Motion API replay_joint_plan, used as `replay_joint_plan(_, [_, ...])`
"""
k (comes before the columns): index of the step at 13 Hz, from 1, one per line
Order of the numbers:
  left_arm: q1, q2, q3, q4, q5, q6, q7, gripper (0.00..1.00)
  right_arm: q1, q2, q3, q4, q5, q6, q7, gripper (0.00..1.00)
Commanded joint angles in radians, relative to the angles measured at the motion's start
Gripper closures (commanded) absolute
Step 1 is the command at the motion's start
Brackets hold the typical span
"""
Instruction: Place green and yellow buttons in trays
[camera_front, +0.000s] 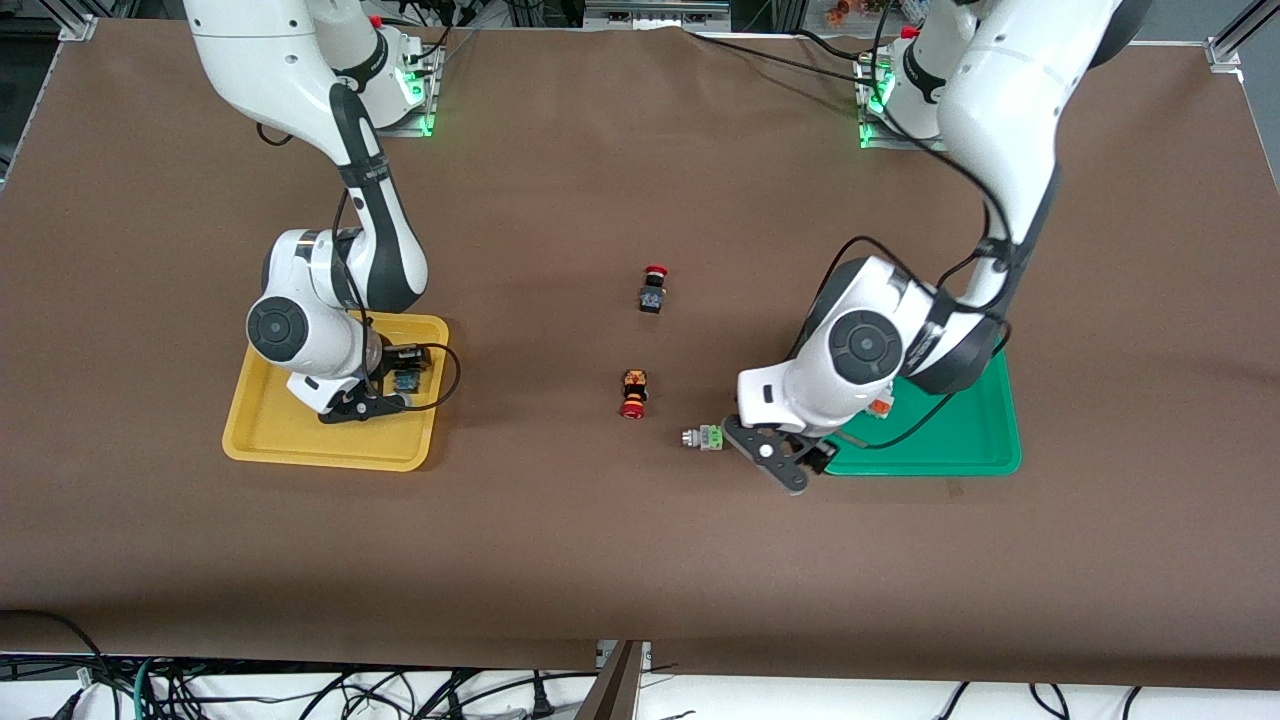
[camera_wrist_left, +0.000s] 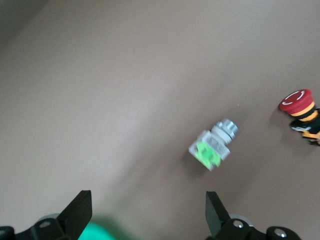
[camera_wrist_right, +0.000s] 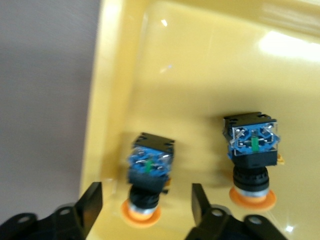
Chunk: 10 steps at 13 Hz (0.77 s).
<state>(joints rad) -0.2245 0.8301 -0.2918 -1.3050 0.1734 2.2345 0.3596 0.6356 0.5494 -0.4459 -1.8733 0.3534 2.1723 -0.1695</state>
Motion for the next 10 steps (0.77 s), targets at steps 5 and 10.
replay_joint_plan(5, [0.000,0.075,-0.066,0.003,-0.034,0.073,0.344,0.00,0.042,-0.195,-0.022,0.155,-0.088,-0.236,0.198,0.01])
replay_joint_plan(10, [-0.004,0.076,-0.079,-0.068,-0.048,0.080,0.358,0.00,0.093,-0.368,-0.010,0.148,-0.204,-0.341,0.375,0.00])
